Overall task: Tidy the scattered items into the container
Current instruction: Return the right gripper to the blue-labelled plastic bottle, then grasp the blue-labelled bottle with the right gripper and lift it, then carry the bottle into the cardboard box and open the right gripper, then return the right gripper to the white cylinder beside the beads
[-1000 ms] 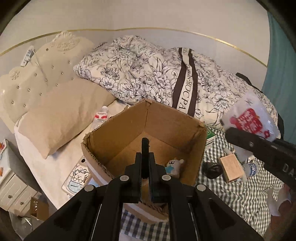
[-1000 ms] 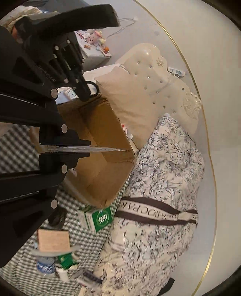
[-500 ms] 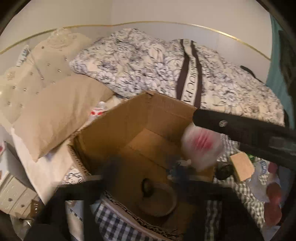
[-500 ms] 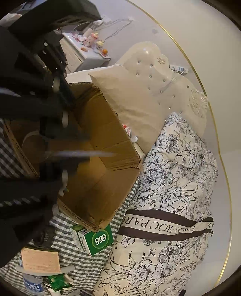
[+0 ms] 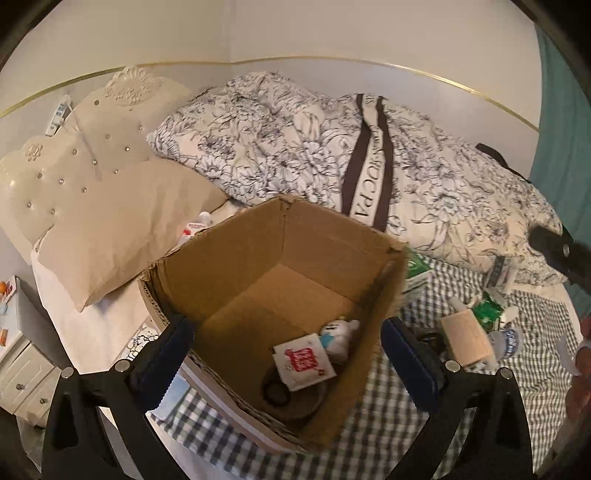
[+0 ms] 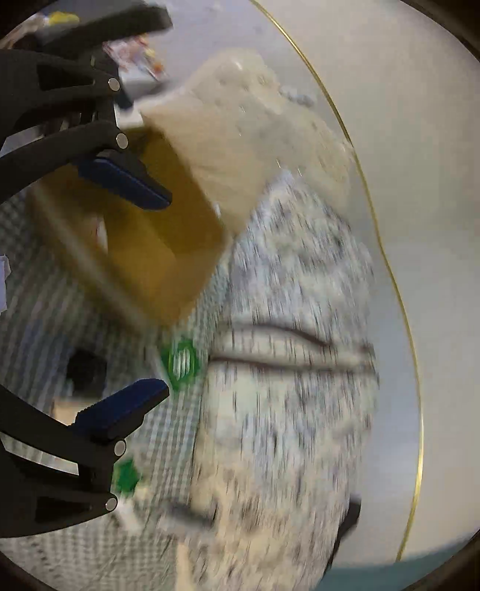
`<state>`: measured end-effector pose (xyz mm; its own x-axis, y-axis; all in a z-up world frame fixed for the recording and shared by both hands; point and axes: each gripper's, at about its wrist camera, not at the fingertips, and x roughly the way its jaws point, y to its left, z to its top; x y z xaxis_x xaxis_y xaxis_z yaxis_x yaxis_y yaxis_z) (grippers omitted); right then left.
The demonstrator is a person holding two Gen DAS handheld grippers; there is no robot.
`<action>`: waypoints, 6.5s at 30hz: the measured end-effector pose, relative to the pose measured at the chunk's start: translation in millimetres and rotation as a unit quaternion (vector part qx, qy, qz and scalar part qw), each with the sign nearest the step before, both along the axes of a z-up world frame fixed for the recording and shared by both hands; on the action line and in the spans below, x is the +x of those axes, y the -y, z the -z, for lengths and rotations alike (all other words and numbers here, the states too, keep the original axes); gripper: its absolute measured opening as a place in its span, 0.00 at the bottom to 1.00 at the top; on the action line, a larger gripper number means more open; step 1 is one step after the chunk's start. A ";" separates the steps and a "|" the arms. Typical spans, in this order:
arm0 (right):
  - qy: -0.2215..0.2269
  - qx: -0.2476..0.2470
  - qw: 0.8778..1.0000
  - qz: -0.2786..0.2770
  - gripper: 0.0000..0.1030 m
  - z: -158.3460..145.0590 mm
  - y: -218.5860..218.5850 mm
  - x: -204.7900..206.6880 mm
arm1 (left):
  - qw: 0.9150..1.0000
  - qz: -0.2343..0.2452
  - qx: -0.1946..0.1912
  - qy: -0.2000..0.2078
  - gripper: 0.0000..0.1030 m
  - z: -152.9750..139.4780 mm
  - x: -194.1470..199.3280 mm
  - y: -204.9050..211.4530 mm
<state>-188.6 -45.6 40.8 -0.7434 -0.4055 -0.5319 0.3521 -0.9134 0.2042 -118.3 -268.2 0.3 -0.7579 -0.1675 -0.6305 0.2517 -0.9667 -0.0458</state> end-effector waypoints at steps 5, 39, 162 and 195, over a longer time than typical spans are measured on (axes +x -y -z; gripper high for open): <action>-0.003 0.040 0.993 0.112 0.91 12.3 -93.3 22.5 | 1.000 0.026 -0.005 -0.011 1.00 -9.3 9.4 -42.9; 0.050 0.077 0.989 0.113 0.91 112.5 -205.1 43.1 | 0.991 0.107 0.011 0.086 1.00 110.6 -54.0 -184.0; 0.030 0.017 0.995 -0.094 0.86 38.3 122.3 -35.3 | 0.999 -0.038 -0.023 0.018 0.85 36.4 -17.9 31.1; 0.003 0.061 0.987 0.148 0.94 18.5 -179.2 98.8 | 0.995 0.093 0.003 0.025 0.97 6.6 35.9 -148.1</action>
